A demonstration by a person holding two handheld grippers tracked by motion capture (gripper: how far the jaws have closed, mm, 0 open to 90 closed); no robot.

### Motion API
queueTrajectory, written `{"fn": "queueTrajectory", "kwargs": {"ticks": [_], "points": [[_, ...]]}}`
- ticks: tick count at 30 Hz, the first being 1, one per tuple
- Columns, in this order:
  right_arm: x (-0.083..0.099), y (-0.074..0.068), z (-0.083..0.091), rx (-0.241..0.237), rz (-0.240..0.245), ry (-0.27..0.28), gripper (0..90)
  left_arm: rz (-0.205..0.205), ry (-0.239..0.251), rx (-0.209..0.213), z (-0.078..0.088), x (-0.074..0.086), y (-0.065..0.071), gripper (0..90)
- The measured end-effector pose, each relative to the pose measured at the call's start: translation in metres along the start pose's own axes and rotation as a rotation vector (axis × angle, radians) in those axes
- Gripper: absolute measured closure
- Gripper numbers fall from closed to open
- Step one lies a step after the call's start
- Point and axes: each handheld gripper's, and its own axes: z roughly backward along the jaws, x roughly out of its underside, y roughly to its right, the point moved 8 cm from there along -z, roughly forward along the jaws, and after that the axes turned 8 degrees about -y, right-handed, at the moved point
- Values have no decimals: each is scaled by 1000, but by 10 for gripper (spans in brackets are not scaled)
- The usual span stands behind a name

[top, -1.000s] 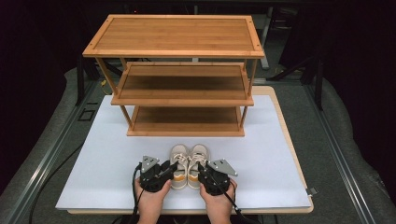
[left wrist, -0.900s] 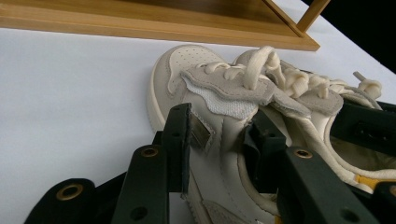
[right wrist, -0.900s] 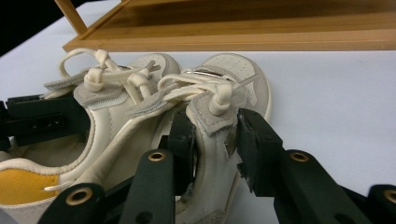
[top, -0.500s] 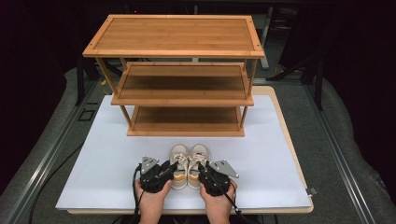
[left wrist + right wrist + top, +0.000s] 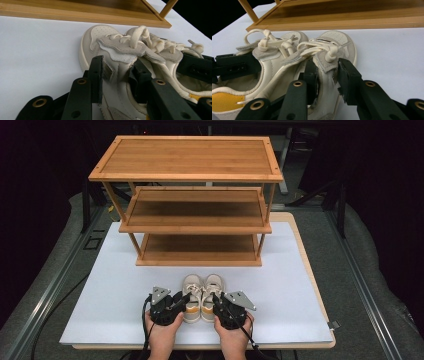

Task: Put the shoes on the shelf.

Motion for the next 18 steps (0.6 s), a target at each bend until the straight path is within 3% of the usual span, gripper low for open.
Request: {"fn": "queueTrajectory", "kwargs": {"ticks": [9, 18], "points": [[-1, 1, 1, 2, -5, 6, 707, 4, -5, 11, 0, -1, 1, 669], [-8, 0, 5, -5, -18, 40, 711, 25, 23, 23, 4, -8, 1, 673]]}}
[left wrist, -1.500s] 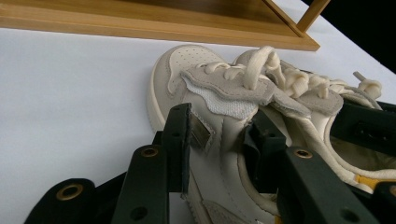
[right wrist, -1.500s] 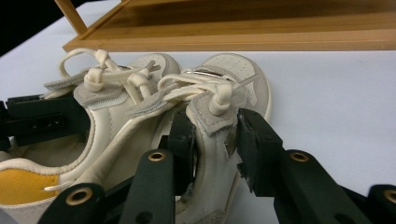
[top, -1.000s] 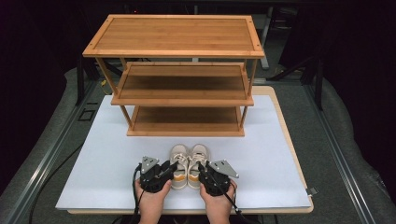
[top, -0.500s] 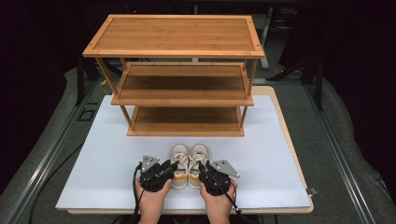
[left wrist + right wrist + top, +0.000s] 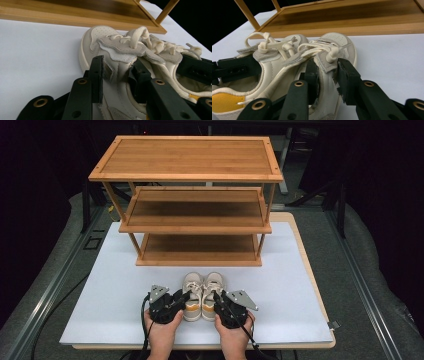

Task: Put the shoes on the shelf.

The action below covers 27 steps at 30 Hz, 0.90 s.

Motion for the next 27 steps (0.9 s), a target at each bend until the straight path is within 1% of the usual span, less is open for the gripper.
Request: {"fn": "queueTrajectory", "kwargs": {"ticks": [2, 8, 10, 11, 14, 19, 25, 27], "points": [[-1, 0, 1, -3, -2, 1, 712, -1, 7, 1, 1, -2, 1, 673], [-13, -4, 7, -5, -1, 38, 712, -1, 33, 10, 8, -13, 4, 673], [-19, -5, 8, -4, 0, 52, 712, -2, 45, 10, 10, -19, 5, 673], [-21, -5, 10, -5, 0, 48, 712, -5, 50, 9, 12, -22, 5, 673], [-30, -7, 12, -4, -1, 76, 712, -3, 72, 11, 15, -30, 7, 673], [-42, -10, 18, -11, -5, 103, 712, -18, 99, 11, 23, -44, 12, 673], [-55, -14, 25, -8, 6, 122, 712, -35, 111, 7, 30, -56, 17, 673], [-60, -15, 27, -1, 10, 125, 713, -31, 116, 12, 33, -61, 18, 674]]}}
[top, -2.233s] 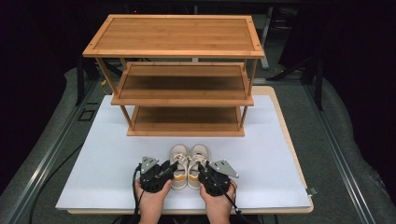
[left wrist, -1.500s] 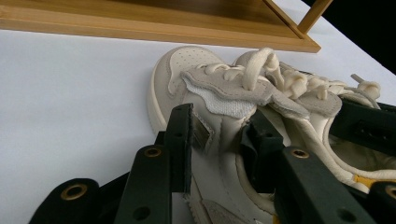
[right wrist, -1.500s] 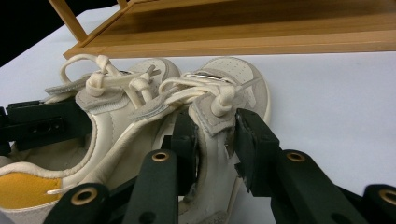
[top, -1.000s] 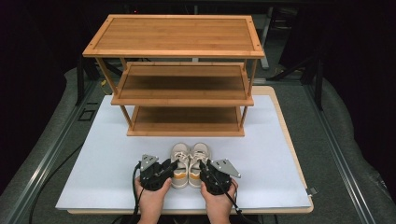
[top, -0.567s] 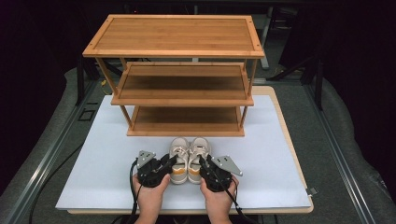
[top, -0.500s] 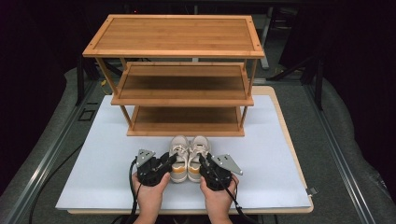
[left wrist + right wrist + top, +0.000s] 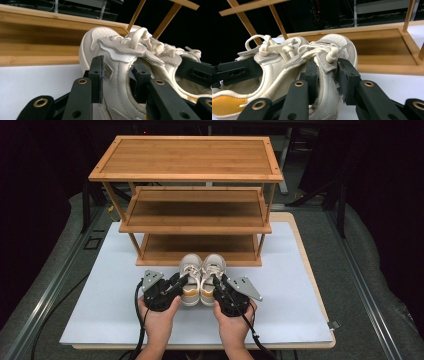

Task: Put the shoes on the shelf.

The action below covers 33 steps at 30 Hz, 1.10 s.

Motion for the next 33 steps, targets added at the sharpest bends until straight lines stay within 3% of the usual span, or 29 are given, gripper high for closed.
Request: {"fn": "queueTrajectory", "kwargs": {"ticks": [10, 33], "points": [[-31, -11, 14, 6, 11, 32, 713, -21, 49, -9, 18, -30, 10, 673], [-68, -22, 27, -7, 26, 84, 713, -23, 104, 7, 35, -66, 17, 673]]}}
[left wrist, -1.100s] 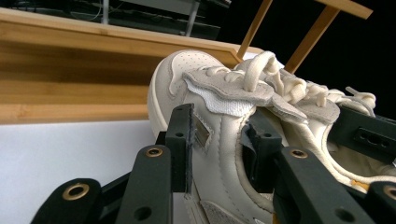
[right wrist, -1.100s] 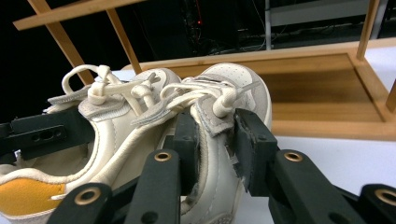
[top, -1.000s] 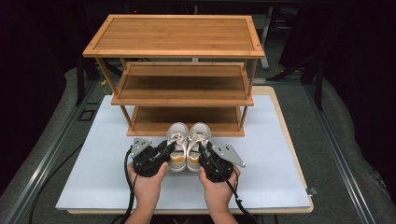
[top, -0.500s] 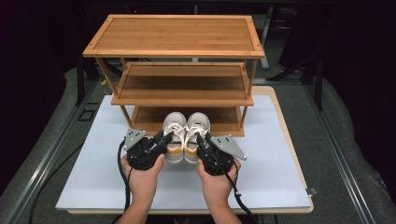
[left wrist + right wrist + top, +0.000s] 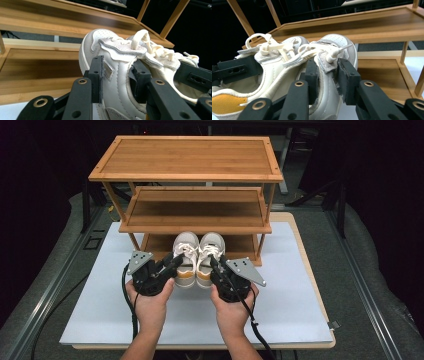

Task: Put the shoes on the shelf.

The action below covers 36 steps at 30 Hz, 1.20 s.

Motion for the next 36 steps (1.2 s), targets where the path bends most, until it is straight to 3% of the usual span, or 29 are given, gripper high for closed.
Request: {"fn": "queueTrajectory", "kwargs": {"ticks": [7, 27, 36], "points": [[-9, -2, 0, -1, 10, 26, 714, -2, 14, 3, 2, -8, 1, 673], [-24, -1, -8, -4, 12, 31, 714, -1, 25, -1, -5, -24, -2, 673], [-37, 1, -15, 5, 34, 34, 715, -3, 33, -6, -12, -36, -3, 673]]}}
